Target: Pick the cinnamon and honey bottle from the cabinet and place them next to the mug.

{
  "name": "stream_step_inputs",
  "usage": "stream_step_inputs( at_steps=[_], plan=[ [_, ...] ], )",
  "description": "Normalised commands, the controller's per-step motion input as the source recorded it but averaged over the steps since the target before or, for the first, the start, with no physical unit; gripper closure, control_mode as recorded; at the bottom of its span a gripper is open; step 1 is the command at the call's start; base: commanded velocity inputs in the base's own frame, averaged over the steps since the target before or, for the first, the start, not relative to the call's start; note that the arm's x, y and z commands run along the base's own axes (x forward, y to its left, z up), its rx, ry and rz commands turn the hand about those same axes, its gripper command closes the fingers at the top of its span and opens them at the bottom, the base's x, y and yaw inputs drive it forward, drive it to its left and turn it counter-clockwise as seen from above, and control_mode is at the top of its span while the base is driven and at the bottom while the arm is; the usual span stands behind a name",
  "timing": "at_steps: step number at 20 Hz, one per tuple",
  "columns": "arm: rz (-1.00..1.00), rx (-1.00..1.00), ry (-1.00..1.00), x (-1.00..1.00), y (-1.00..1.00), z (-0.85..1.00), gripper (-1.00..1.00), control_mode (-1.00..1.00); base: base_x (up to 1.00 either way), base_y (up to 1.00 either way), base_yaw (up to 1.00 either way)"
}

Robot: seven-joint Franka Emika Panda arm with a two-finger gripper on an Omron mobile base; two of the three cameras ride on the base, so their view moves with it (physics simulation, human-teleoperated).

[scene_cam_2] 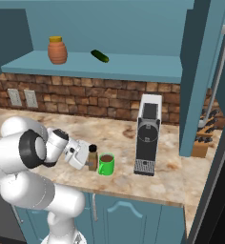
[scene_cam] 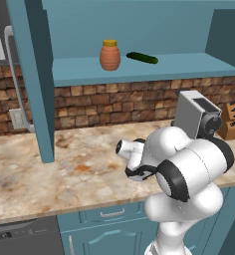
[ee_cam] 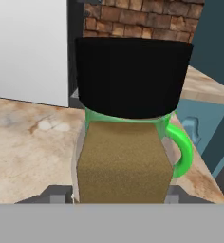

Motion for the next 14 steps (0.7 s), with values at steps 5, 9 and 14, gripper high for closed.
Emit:
stream_step_inputs(
  at_steps=[5, 9, 14],
  plan=[
    [0.00, 0.00, -0.09, -0.18, 0.00, 0.01, -1.00, -1.00, 0.00, 0.00, 0.00],
    [0.00, 0.00, -0.09, 0.03, 0.03, 0.27, -1.00, -1.00, 0.00, 0.00, 0.00],
    [0.00, 0.00, -0.04, 0.02, 0.07, 0.42, -1.00, -1.00, 0.00, 0.00, 0.00]
  ],
)
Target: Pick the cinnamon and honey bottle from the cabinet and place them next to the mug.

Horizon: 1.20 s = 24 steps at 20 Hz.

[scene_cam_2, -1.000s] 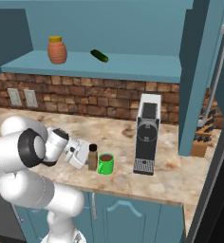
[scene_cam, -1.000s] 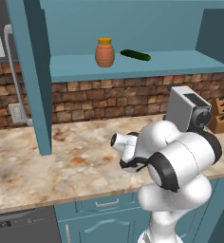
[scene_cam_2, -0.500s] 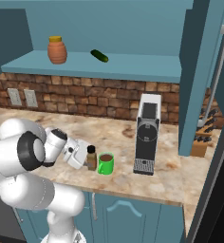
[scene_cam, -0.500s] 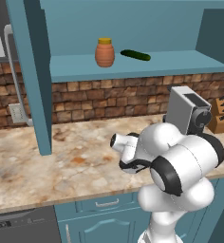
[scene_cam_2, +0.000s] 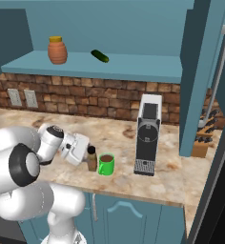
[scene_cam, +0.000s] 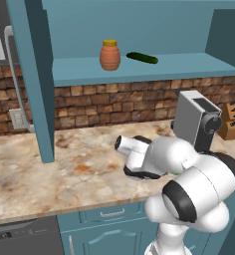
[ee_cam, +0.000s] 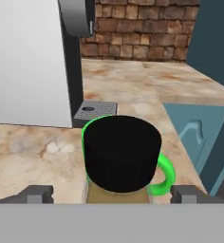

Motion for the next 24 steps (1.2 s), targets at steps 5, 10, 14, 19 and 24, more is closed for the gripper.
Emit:
stream_step_inputs(
  at_steps=[5, 10, 14, 19, 24],
  plan=[
    [0.00, 0.00, -0.01, 0.00, 0.02, 0.55, -1.00, -1.00, 0.00, 0.00, 0.00],
    [0.00, 0.00, 0.00, 0.00, 0.00, 0.55, -1.00, -1.00, 0.00, 0.00, 0.00],
    [0.05, 0.00, 0.00, 0.00, -0.08, 0.39, -1.00, -1.00, 0.00, 0.00, 0.00],
    [0.20, 0.07, -0.02, 0.00, -0.24, 0.17, -1.00, -1.00, 0.00, 0.00, 0.00],
    [0.40, 0.02, 0.01, -0.03, -0.06, 0.56, -1.00, -1.00, 0.00, 0.00, 0.00]
  ],
)
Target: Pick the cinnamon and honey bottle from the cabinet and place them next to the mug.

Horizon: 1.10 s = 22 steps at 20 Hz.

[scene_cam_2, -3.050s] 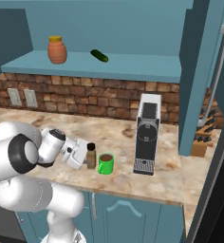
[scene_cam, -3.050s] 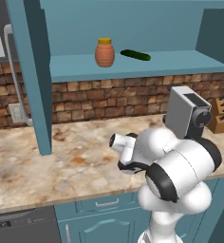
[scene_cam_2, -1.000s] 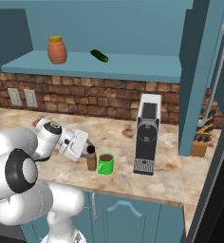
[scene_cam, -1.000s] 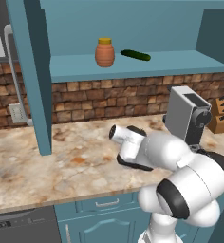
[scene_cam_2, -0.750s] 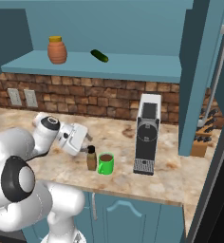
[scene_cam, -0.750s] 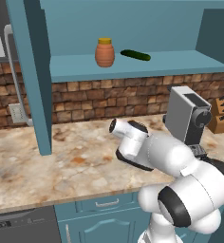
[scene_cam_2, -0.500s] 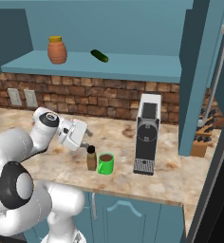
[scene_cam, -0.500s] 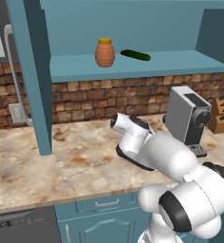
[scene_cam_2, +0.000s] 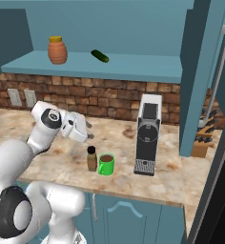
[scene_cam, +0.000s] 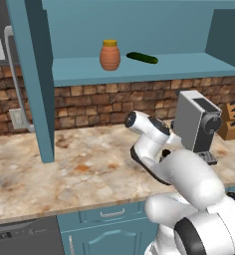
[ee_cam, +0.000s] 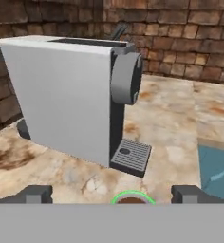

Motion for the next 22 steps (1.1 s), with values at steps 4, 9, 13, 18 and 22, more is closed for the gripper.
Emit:
stream_step_inputs(
  at_steps=[4, 9, 13, 18, 22],
  plan=[
    [0.50, 0.00, 0.07, -0.29, -0.01, 0.59, -1.00, -1.00, 0.00, 0.00, 0.00],
    [0.56, 0.00, 0.09, -0.50, -0.15, 0.35, -1.00, -1.00, 0.00, 0.00, 0.00],
    [0.50, 0.00, 0.00, -0.49, -0.20, 0.56, -1.00, -1.00, 0.00, 0.00, 0.00],
    [0.46, 0.00, 0.08, -0.42, 0.00, 0.87, -1.00, -1.00, 0.00, 0.00, 0.00],
    [0.14, 0.03, -0.07, -0.44, 0.40, 0.86, -1.00, -1.00, 0.00, 0.00, 0.00]
  ],
)
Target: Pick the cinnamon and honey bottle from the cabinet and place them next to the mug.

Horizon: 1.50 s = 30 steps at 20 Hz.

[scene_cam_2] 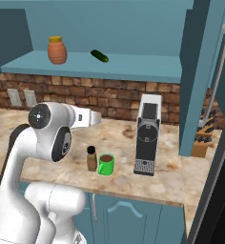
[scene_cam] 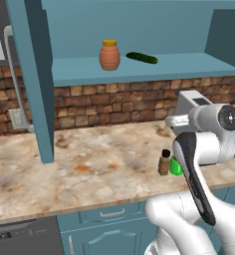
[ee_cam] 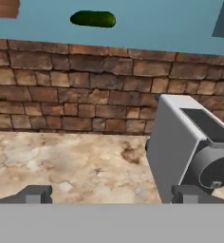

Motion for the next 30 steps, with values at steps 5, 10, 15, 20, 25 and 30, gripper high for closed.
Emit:
stream_step_inputs(
  at_steps=[5, 10, 15, 20, 25, 30],
  plan=[
    [0.15, 0.04, 0.04, -0.62, 0.61, 0.94, -1.00, -1.00, 0.00, 0.00, 0.00],
    [0.22, 0.00, 0.15, -0.47, 0.43, 0.99, -1.00, -1.00, 0.00, 0.00, 0.00],
    [0.20, 0.00, 0.12, -0.11, 0.01, 0.80, -1.00, -1.00, 0.00, 0.00, 0.00],
    [0.14, 0.02, 0.01, 0.00, 0.17, 0.21, -1.00, -1.00, 0.00, 0.00, 0.00],
    [-0.01, -0.01, 0.01, 0.48, 0.92, 0.00, -1.00, -1.00, 0.00, 0.00, 0.00],
    [-0.10, 0.00, 0.00, 0.61, 0.86, 0.03, -1.00, -1.00, 0.00, 0.00, 0.00]
  ],
)
